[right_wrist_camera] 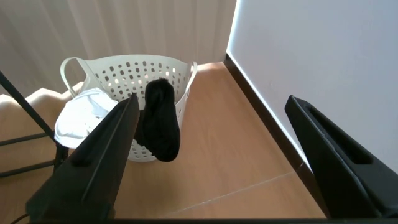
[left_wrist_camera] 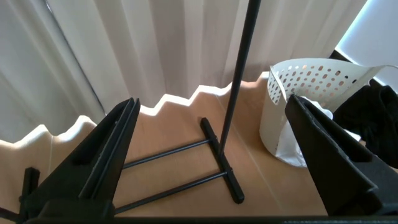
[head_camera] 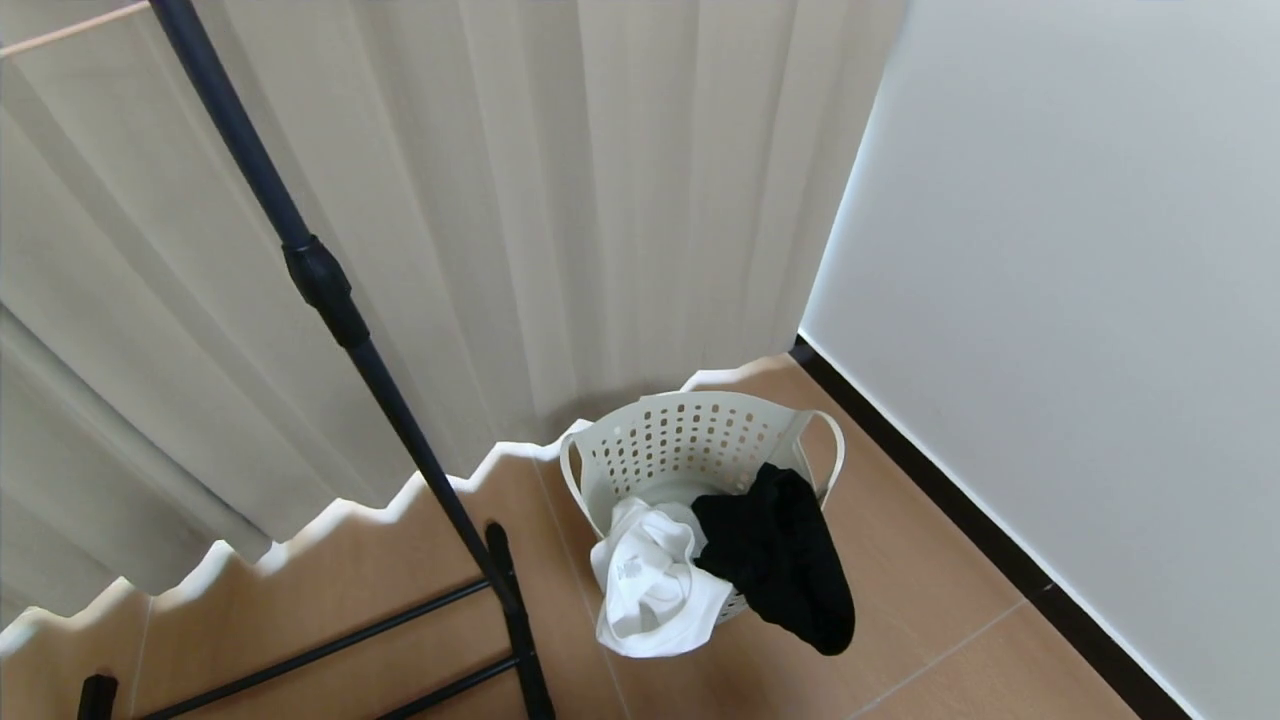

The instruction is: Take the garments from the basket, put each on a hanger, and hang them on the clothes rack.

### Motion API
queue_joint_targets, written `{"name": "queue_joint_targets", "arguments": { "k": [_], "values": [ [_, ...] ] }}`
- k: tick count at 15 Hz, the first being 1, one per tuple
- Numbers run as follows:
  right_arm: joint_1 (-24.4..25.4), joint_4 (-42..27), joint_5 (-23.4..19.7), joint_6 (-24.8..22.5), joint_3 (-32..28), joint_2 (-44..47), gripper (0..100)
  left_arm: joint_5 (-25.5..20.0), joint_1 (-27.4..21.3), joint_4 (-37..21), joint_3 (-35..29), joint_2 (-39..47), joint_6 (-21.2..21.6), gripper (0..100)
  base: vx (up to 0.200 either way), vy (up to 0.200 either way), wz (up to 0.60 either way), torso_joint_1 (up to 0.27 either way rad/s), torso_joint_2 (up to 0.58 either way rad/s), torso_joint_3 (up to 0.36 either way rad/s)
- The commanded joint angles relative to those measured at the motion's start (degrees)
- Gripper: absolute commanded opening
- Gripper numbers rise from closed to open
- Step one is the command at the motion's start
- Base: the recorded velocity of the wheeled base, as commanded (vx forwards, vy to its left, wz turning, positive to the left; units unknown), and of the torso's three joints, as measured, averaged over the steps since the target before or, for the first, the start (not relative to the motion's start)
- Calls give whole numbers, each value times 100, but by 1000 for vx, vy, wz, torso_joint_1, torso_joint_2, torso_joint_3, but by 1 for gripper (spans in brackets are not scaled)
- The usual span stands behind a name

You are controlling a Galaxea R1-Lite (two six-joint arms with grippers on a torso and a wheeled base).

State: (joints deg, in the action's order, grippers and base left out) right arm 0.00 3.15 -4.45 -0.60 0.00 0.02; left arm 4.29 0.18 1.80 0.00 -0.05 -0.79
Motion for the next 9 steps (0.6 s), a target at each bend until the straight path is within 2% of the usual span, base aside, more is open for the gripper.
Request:
{"name": "queue_joint_targets", "arguments": {
  "k": [1,9],
  "values": [
    [0,2,-3,-2,0,6,100,2,8,4,0,5,-17,100,0,0,0,7,12,-198],
    [0,2,14,-37,0,6,100,-25,-1,-5,0,5,35,100,0,0,0,4,3,-198]
  ]
}}
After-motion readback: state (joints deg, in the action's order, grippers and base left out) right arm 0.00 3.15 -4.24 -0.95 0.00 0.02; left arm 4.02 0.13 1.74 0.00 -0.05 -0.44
